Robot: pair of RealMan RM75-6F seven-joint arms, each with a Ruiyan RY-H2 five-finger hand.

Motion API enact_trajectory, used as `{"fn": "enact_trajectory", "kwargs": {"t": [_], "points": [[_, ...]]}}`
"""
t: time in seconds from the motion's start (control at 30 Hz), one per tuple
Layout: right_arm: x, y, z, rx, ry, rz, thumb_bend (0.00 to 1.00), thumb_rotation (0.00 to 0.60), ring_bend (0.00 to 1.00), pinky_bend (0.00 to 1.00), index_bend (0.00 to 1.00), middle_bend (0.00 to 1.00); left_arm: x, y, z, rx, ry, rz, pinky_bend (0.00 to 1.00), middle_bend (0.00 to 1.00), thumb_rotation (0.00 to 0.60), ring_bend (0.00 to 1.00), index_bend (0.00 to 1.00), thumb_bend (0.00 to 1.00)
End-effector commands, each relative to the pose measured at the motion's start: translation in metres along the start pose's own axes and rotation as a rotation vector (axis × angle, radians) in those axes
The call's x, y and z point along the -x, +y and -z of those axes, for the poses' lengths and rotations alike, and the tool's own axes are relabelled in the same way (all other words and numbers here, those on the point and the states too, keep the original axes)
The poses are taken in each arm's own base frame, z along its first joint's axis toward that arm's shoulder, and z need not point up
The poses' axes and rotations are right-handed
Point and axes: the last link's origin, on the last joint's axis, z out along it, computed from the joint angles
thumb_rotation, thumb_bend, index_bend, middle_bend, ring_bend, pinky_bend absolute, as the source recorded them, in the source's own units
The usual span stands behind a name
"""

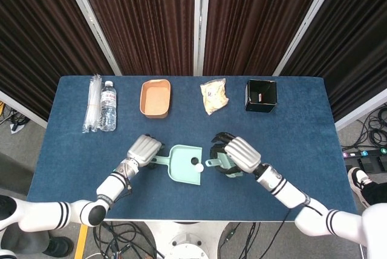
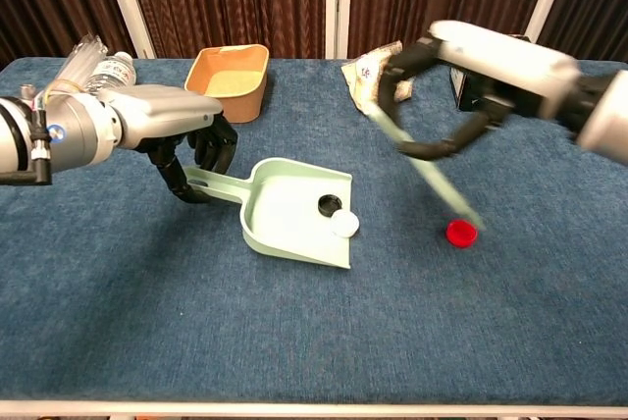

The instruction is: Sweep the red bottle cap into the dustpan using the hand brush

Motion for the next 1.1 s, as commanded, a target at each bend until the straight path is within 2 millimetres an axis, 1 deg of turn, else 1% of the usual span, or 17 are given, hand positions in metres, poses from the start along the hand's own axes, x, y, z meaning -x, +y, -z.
{"fn": "enact_trajectory", "kwargs": {"t": [0.03, 0.1, 0.2, 0.33, 0.53, 0.77, 0.93, 1.1], "points": [[0.007, 0.009, 0.019, 0.065, -0.017, 0.017, 0.57, 0.600, 0.25, 0.19, 0.66, 0.62, 0.000, 0.001, 0.000, 0.001, -0.001, 0.002, 0.32, 0.56, 0.600, 0.43, 0.56, 0.37], [0.015, 0.010, 0.019, 0.081, -0.017, -0.004, 0.58, 0.600, 0.25, 0.19, 0.66, 0.62, 0.001, 0.002, -0.001, 0.002, -0.004, 0.004, 0.32, 0.56, 0.600, 0.43, 0.56, 0.37], [0.026, 0.007, 0.009, 0.078, -0.005, -0.033, 0.59, 0.600, 0.25, 0.19, 0.66, 0.62, 0.001, 0.004, -0.001, 0.002, -0.008, 0.007, 0.32, 0.56, 0.600, 0.43, 0.56, 0.36], [0.039, -0.003, -0.010, 0.048, 0.022, -0.074, 0.62, 0.600, 0.25, 0.18, 0.66, 0.62, 0.000, 0.004, -0.001, -0.004, -0.009, 0.012, 0.32, 0.56, 0.600, 0.43, 0.56, 0.36], [0.059, -0.023, -0.041, 0.003, 0.062, -0.127, 0.62, 0.600, 0.25, 0.18, 0.66, 0.62, 0.000, 0.009, -0.001, -0.005, -0.009, 0.013, 0.32, 0.57, 0.600, 0.44, 0.57, 0.37], [0.073, -0.044, -0.068, -0.032, 0.121, -0.192, 0.62, 0.600, 0.25, 0.17, 0.66, 0.62, 0.000, 0.013, -0.003, -0.003, -0.011, 0.019, 0.32, 0.57, 0.600, 0.44, 0.57, 0.37], [0.079, -0.056, -0.084, -0.042, 0.179, -0.255, 0.62, 0.600, 0.25, 0.17, 0.66, 0.62, 0.000, 0.016, -0.004, 0.001, -0.015, 0.025, 0.32, 0.57, 0.600, 0.44, 0.57, 0.36], [0.083, -0.069, -0.094, -0.056, 0.234, -0.316, 0.62, 0.600, 0.26, 0.17, 0.66, 0.62, -0.001, 0.020, -0.005, 0.005, -0.013, 0.032, 0.32, 0.57, 0.600, 0.44, 0.57, 0.36]]}}
